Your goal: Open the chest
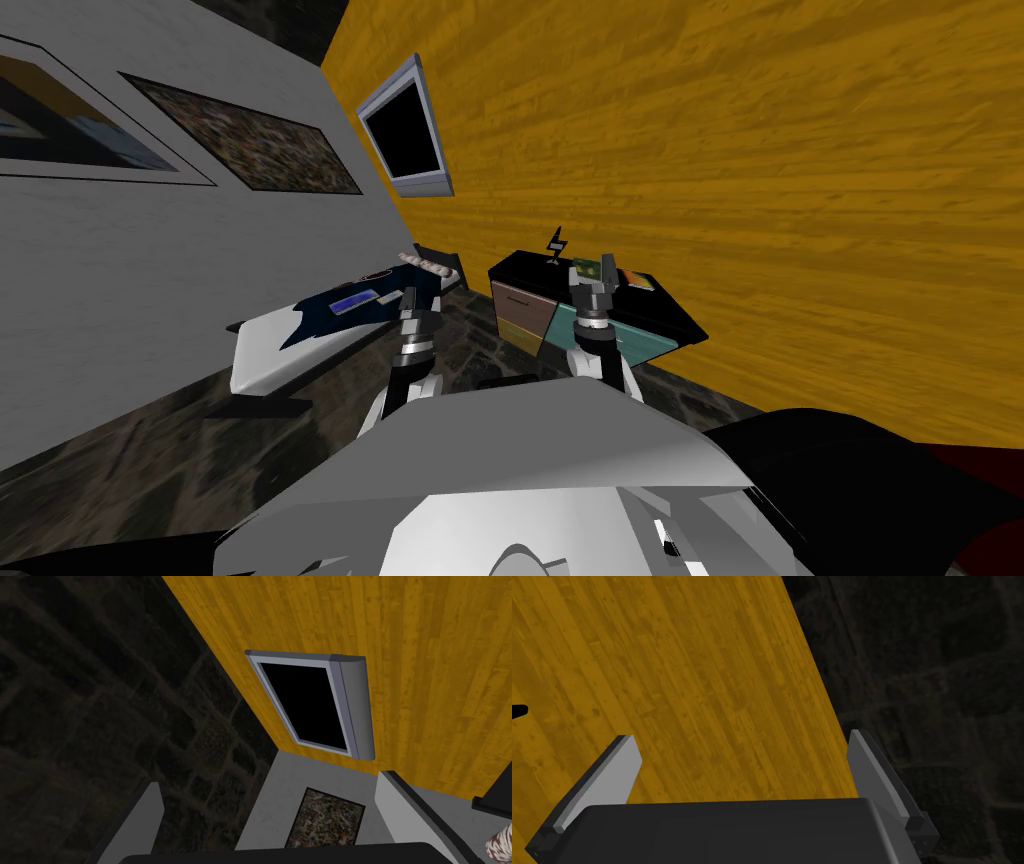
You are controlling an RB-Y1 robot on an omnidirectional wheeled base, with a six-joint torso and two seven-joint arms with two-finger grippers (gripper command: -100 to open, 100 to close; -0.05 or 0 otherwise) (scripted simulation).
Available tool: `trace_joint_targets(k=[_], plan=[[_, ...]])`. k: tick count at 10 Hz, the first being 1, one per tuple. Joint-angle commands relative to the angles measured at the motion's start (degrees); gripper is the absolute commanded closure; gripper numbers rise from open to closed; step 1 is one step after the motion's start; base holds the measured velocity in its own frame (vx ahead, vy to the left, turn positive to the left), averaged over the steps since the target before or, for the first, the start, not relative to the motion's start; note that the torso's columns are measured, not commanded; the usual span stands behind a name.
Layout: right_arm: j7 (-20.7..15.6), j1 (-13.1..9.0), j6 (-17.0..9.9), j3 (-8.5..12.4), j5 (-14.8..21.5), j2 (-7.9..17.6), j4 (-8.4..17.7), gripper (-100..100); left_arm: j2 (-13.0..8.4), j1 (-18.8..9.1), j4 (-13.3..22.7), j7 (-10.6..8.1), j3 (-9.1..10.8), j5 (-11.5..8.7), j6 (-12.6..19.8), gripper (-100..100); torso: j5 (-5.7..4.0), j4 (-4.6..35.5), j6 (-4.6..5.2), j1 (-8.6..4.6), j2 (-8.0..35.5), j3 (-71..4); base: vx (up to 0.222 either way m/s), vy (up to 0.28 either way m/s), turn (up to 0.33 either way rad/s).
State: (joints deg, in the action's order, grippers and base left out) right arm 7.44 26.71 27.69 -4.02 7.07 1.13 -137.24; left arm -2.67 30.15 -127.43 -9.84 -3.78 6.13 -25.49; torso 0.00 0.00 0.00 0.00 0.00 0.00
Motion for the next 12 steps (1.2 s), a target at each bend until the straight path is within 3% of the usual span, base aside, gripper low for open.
trace_joint_targets(k=[1, 9, 10, 12], plan=[[0.0, 0.0, 0.0, 0.0, 0.0, 0.0, 0.0, 0, 0.0, 0.0, 0.0, 0.0, 0.0, 0.0, 0.0, 0, 0.0, 2.35, 0.0, 0.0, 2.32, -4.67, 0.0, 0.0, 0.0], [0.0, 0.0, 0.01, 0.0, 0.0, 0.0, -0.02, 0, 0.0, 0.0, -0.02, 0.0, 0.0, 0.0, -0.01, 0, 0.0, 35.37, 0.0, 0.0, 35.39, -70.73, 0.0, 0.0, 0.0], [-0.64, -0.08, -0.64, 0.08, 1.01, 1.88, 0.37, -100, 0.0, 0.0, -0.02, 0.0, 0.0, 0.0, -0.01, 0, 0.0, 39.6, 0.0, 0.0, 39.62, -79.19, 0.012, 0.005, -0.015], [-2.24, -0.29, -2.23, 0.29, 3.54, 4.23, 1.25, -100, 0.0, 0.01, 0.01, 0.0, 0.0, 0.0, 0.0, 0, 0.01, 42.04, 0.0, 0.02, 42.04, -84.28, 0.017, 0.012, -0.02]])
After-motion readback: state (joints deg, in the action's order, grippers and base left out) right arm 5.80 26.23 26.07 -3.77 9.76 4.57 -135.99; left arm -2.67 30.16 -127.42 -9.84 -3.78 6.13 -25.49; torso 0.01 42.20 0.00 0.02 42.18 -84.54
